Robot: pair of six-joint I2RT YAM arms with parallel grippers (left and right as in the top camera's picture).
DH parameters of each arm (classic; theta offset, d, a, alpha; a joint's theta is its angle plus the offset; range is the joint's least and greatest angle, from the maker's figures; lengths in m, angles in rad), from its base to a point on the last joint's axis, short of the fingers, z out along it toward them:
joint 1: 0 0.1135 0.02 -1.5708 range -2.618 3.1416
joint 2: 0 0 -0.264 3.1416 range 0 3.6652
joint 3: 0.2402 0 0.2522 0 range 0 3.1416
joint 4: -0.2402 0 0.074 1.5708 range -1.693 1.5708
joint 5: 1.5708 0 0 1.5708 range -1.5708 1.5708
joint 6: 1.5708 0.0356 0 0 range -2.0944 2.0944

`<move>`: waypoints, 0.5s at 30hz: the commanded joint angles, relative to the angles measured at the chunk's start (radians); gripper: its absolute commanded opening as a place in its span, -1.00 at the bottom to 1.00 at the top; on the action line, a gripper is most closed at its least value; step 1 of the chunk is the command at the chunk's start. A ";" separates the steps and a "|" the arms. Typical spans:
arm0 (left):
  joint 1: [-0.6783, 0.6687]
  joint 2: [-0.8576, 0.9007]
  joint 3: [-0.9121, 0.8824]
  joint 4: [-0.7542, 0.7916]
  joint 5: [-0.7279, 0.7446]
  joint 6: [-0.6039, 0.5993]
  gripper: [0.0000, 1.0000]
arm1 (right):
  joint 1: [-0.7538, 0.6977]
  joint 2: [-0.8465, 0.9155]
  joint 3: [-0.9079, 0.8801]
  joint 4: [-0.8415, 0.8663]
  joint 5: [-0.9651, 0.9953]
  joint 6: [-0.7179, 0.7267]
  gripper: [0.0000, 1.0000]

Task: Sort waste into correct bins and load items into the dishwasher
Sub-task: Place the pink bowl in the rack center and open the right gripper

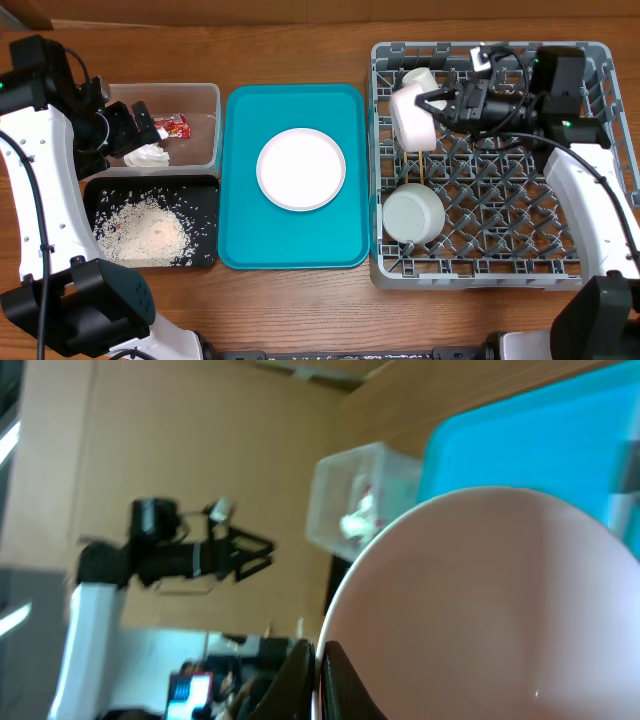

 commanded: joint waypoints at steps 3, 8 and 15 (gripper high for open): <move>-0.007 -0.004 0.016 0.000 -0.006 -0.003 1.00 | -0.011 -0.005 -0.045 0.023 0.053 -0.047 -0.92; -0.007 -0.004 0.016 0.000 -0.006 -0.003 1.00 | -0.011 0.053 -0.076 0.085 0.053 -0.015 -0.92; -0.007 -0.004 0.016 0.000 -0.006 -0.003 1.00 | -0.013 0.115 -0.076 0.140 0.057 0.024 -0.92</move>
